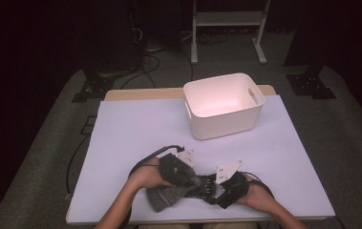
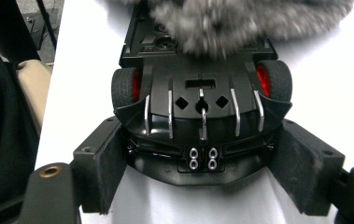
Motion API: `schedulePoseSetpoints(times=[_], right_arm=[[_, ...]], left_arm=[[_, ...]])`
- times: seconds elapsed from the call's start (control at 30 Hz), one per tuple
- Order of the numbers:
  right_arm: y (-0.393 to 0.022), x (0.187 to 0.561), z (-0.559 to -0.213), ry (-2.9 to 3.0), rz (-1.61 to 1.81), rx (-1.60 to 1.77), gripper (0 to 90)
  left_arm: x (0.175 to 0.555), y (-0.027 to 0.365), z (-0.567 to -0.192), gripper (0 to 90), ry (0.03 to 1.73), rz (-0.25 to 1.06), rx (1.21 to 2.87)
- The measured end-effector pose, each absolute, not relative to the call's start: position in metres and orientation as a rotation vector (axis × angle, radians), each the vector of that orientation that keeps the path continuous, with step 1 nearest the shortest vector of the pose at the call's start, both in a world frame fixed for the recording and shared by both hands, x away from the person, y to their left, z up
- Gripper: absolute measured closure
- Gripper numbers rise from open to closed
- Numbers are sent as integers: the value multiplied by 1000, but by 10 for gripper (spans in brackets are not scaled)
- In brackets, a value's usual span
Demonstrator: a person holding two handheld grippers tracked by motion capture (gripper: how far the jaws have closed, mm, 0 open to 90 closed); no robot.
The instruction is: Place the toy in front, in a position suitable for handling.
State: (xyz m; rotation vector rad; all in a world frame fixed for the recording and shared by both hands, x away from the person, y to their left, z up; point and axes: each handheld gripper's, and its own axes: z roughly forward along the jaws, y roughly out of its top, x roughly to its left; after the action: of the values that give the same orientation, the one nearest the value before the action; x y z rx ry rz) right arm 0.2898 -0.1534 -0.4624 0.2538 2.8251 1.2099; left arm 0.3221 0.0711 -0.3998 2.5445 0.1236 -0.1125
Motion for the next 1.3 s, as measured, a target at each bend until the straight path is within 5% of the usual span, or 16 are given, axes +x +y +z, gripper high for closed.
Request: schedulePoseSetpoints(times=[0.6,1.3], right_arm=[[-154,289,-463,2826,1209,254,232],[-155,292,-464,2820,1222,228,232]], left_arm=[[302,31,-395,778,-60,-145,2527],[316,109,-409,777,200,-133,2531]])
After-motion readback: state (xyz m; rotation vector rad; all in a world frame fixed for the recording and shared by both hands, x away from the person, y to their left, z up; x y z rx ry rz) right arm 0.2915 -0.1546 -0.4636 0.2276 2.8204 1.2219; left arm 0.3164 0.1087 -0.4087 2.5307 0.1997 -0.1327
